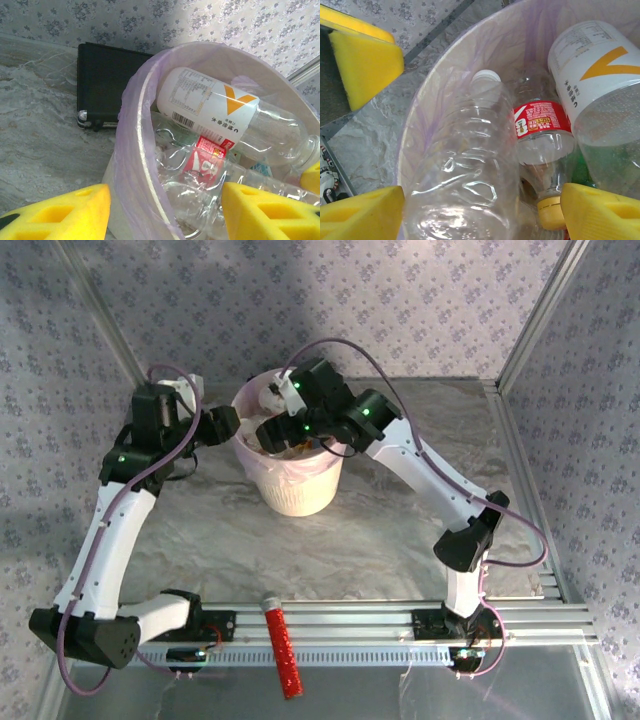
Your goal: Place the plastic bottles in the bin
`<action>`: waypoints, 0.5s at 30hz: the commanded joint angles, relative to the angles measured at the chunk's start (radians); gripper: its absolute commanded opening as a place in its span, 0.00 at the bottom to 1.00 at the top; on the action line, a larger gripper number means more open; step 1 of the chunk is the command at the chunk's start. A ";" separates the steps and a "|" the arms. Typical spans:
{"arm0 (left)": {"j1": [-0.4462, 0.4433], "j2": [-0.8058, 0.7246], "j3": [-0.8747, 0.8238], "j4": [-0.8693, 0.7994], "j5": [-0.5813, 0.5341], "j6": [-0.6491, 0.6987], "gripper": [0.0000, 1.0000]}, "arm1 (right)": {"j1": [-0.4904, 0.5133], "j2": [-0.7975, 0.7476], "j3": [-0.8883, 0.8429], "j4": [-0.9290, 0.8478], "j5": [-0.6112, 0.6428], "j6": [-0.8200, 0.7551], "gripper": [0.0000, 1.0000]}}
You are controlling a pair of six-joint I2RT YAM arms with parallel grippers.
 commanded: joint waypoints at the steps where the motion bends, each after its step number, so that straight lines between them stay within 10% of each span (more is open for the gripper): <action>1: 0.005 0.009 0.004 0.038 0.003 -0.013 0.60 | 0.004 -0.027 0.033 -0.025 0.030 -0.013 0.84; 15: 0.005 0.024 -0.005 0.050 0.015 -0.015 0.61 | 0.003 0.001 0.028 -0.041 0.119 -0.029 0.64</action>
